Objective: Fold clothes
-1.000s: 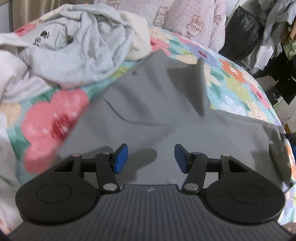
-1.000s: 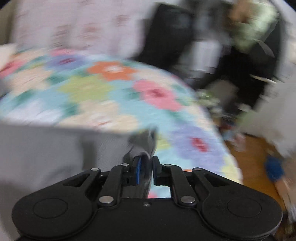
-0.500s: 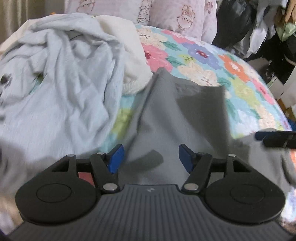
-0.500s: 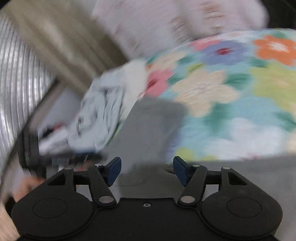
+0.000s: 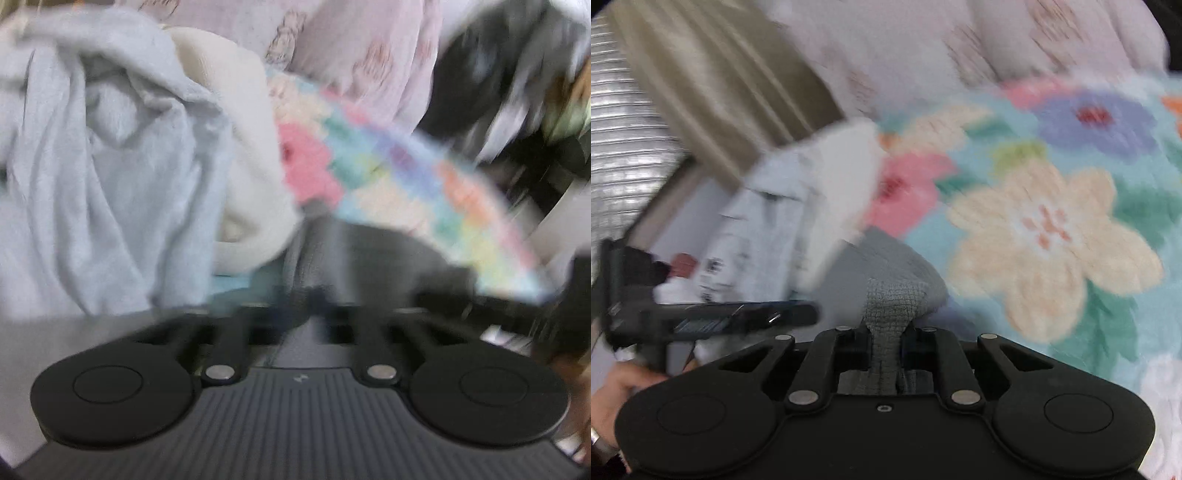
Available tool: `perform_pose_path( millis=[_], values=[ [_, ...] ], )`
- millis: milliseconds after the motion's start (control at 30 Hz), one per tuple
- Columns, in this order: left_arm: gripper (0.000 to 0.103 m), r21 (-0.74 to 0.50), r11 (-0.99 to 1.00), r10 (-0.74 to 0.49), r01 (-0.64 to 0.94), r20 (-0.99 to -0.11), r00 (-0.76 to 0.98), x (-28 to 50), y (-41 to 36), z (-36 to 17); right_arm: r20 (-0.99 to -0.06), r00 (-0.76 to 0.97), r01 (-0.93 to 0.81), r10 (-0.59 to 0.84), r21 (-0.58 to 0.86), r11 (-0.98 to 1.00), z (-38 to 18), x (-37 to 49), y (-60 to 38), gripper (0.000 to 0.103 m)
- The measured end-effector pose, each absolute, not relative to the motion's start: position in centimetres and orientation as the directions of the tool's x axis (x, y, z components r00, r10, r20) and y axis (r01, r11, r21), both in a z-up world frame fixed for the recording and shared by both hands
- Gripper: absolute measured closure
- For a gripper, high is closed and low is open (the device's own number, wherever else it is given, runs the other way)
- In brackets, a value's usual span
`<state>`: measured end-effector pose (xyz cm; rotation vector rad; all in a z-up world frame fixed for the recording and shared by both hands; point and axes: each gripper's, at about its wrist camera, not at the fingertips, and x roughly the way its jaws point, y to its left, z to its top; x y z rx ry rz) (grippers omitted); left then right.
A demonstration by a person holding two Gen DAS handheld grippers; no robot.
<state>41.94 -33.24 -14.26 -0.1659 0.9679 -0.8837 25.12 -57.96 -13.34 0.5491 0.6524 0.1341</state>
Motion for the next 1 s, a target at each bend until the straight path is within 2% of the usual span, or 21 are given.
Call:
perform_pose_path(
  millis=[67, 233, 333, 400, 500, 600, 633, 700, 767, 800, 867, 933, 1000],
  values=[
    [0.1, -0.5, 0.619, -0.754, 0.606, -0.594, 0.28, 40.1, -32.2, -12.8, -0.477, 0.819, -0.037, 0.318, 0.51, 0.859, -11.6, 23.4, -56.7, 0.087],
    [0.1, -0.519, 0.514, -0.846, 0.683, -0.437, 0.304, 31.7, -26.6, -9.3, -0.387, 0.845, -0.275, 0.369, 0.277, 0.921, -7.6, 16.2, -51.4, 0.087],
    [0.1, -0.447, 0.546, -0.826, 0.709, -0.427, 0.367, 26.0, -23.4, -9.5, -0.426, 0.823, -0.334, 0.375, 0.171, 0.927, -8.4, 12.1, -49.1, 0.086],
    [0.1, -0.398, 0.59, -0.794, 0.703, -0.447, 0.413, 23.3, -21.9, -10.3, -0.504, 0.779, -0.352, 0.373, 0.14, 0.925, -9.8, 10.5, -48.6, 0.085],
    [0.1, -0.435, 0.638, -0.766, 0.636, -0.442, 0.466, 22.2, -20.4, -11.7, -0.606, 0.68, -0.344, 0.412, 0.232, 0.91, -11.1, 9.6, -49.7, 0.077],
    [0.1, -0.454, 0.654, -0.752, 0.605, -0.479, 0.454, 21.7, -19.8, -12.9, -0.572, 0.615, -0.311, 0.543, 0.457, 0.833, -11.4, 8.4, -52.0, 0.067],
    [0.1, -0.44, 0.659, -0.744, 0.61, -0.5, 0.443, 21.4, -19.9, -13.2, -0.544, 0.625, -0.307, 0.56, 0.488, 0.817, -11.2, 7.9, -52.5, 0.059],
    [0.1, -0.37, 0.687, -0.699, 0.625, -0.57, 0.432, 20.8, -20.3, -13.4, -0.496, 0.668, -0.289, 0.554, 0.514, 0.808, -10.4, 6.9, -53.3, 0.05],
    [0.099, -0.36, 0.7, -0.681, 0.617, -0.597, 0.424, 20.5, -20.0, -13.3, -0.448, 0.711, -0.268, 0.541, 0.539, 0.799, -9.4, 6.2, -54.1, 0.042],
    [0.099, -0.361, 0.703, -0.676, 0.612, -0.605, 0.421, 20.3, -19.8, -13.2, -0.419, 0.732, -0.255, 0.537, 0.562, 0.786, -8.9, 6.1, -54.5, 0.041],
    [0.096, -0.403, 0.69, -0.704, 0.601, -0.566, 0.429, 20.3, -19.5, -12.6, -0.385, 0.759, -0.229, 0.525, 0.598, 0.768, -8.6, 7.3, -54.6, 0.038],
    [0.096, -0.405, 0.683, -0.717, 0.608, -0.532, 0.451, 20.6, -19.8, -11.7, -0.394, 0.767, -0.21, 0.507, 0.593, 0.778, -8.9, 8.8, -53.7, 0.036],
    [0.096, -0.398, 0.693, -0.711, 0.601, -0.517, 0.477, 20.9, -20.3, -10.9, -0.457, 0.752, -0.184, 0.475, 0.547, 0.817, -9.6, 11.0, -52.4, 0.036]
  ],
)
